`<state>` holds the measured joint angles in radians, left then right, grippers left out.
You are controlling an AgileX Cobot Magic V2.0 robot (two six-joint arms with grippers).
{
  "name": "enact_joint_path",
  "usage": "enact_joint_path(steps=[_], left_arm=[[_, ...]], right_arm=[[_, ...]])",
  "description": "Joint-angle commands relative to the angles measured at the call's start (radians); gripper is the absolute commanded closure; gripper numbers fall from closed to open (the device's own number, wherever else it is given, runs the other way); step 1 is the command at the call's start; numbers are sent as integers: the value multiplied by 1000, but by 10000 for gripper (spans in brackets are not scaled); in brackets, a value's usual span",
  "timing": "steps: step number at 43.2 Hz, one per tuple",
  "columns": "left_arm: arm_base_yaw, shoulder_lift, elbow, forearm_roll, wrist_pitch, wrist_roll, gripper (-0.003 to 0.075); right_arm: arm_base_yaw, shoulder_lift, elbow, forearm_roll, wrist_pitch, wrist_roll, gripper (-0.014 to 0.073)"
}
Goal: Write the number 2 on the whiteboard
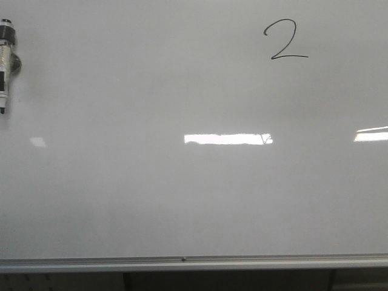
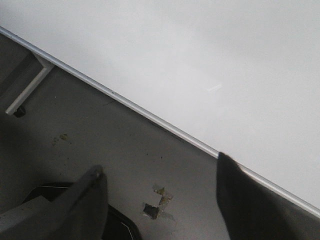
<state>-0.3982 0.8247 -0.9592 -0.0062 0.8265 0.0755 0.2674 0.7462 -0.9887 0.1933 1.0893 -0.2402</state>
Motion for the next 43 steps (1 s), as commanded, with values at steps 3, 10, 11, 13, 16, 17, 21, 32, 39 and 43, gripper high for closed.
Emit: enact_joint_path(steps=[3,10,11,13,16,17,21,32,39,43], left_arm=[[-49,-50,-32,-6,8,-7,383],[-47,-64,-32,-17,14,-9,383],[-47,-64,-32,-17,12,-9,383],[-47,-64,-32,-17,12,-9,383],[-47,-64,-32,-17,3,-9,383],[-47,-64,-32,-17,2,-9,383],[-47,-64,-32,-17,-10,-9,386],[-47,-64,-32,-17,-18,-31,544],[-47,-64,-32,-17,-18,-31,699],[-47,-64,-32,-17,-18,-32,739]], right_arm=[[-8,-91,18,12,-72,20,159],[-8,-187,78,12,-73,53,190],[-8,-195,84,12,-75,57,195],[-8,-210,91,6,-79,63,204],[-8,-220,95,1,-84,75,205],[-8,-220,95,1,-85,75,205],[-8,-218,95,1,-95,75,205],[-8,-218,95,0,-118,75,356],[-8,-218,95,0,-118,75,522],[-8,-218,95,0,-118,75,604]])
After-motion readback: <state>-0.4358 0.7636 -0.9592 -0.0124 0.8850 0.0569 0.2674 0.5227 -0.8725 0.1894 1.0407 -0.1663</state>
